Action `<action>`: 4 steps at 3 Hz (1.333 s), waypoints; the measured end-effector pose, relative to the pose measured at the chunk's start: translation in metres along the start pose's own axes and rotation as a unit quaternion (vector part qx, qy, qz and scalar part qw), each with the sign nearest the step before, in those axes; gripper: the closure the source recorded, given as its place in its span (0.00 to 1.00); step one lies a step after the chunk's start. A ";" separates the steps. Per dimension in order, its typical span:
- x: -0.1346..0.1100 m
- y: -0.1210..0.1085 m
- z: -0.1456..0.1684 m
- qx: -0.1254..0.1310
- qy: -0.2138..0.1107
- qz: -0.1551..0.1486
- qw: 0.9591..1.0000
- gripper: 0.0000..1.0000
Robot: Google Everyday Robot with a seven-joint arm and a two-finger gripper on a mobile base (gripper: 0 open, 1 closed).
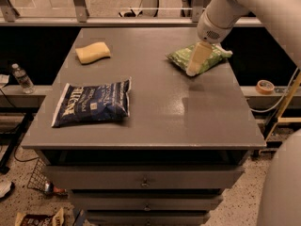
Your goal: Pick green jalapeno chip bag
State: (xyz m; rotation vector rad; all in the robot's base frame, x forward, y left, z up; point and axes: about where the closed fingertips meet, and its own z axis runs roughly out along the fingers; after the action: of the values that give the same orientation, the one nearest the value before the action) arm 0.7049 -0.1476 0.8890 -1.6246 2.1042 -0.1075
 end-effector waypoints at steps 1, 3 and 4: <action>0.011 0.003 0.017 -0.012 0.017 0.012 1.000 0.00; 0.022 0.009 0.041 -0.033 0.038 0.021 0.999 0.18; 0.023 0.009 0.044 -0.034 0.041 0.022 0.998 0.49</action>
Offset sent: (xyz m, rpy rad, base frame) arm 0.0050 -0.0129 -0.0505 -0.0423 0.1060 -0.0544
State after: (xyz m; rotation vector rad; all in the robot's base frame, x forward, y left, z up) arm 0.7114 -0.1564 0.8399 -1.6387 2.2263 -0.0905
